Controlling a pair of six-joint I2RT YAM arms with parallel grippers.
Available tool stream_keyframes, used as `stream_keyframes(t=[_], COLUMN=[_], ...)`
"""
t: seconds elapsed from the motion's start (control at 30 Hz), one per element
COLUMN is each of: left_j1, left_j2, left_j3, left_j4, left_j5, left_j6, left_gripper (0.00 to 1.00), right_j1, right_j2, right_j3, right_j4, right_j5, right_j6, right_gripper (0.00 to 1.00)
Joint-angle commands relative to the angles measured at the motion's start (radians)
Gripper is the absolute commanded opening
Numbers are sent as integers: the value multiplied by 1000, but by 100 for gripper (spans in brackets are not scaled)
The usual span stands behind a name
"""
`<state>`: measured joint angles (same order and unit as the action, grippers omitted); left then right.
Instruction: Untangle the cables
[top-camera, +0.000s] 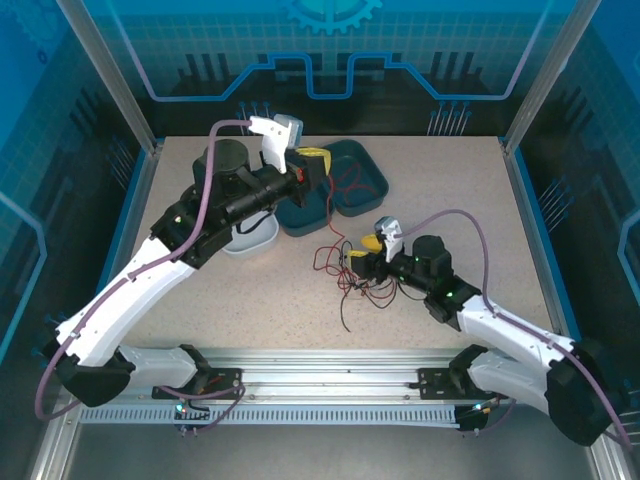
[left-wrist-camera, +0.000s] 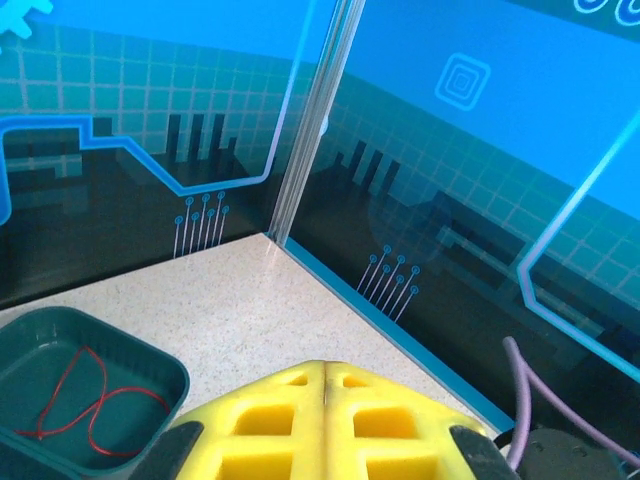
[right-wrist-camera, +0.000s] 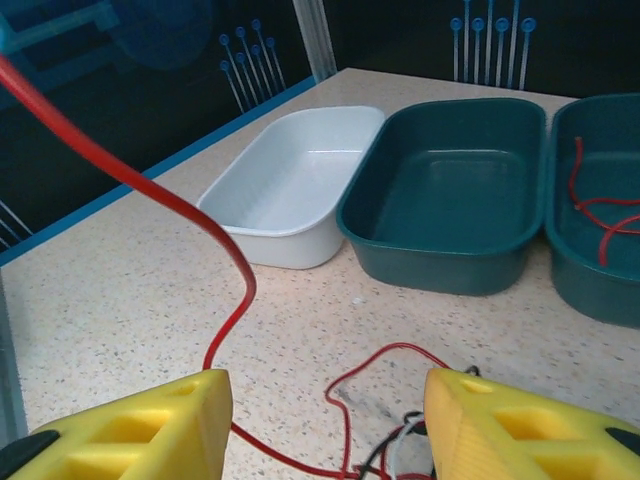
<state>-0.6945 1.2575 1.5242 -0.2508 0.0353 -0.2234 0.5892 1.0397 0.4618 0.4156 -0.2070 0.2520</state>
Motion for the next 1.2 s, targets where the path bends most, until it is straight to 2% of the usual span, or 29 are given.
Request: stream_keyframes(t=[0.0,0.4,0.73,1.17], left_j1=[9,8,9,9], left_j2=[2,24,40,57], left_j3=[43,97,130,172], left_j4=[27,50,58,85], left_j5=[20,26,25,42], left_j6=[35,52,61,66], left_gripper=[0,0,0,0], right_j1=[17,79,108,140], right_j2=[57,221,263,312], right_j3=[6,21,35,50], right_j4=[186,339,369,395], right_j5=[-73,-94,-115,-68], right_j6=[66,135,137,119], right_gripper=[54,50,49,45])
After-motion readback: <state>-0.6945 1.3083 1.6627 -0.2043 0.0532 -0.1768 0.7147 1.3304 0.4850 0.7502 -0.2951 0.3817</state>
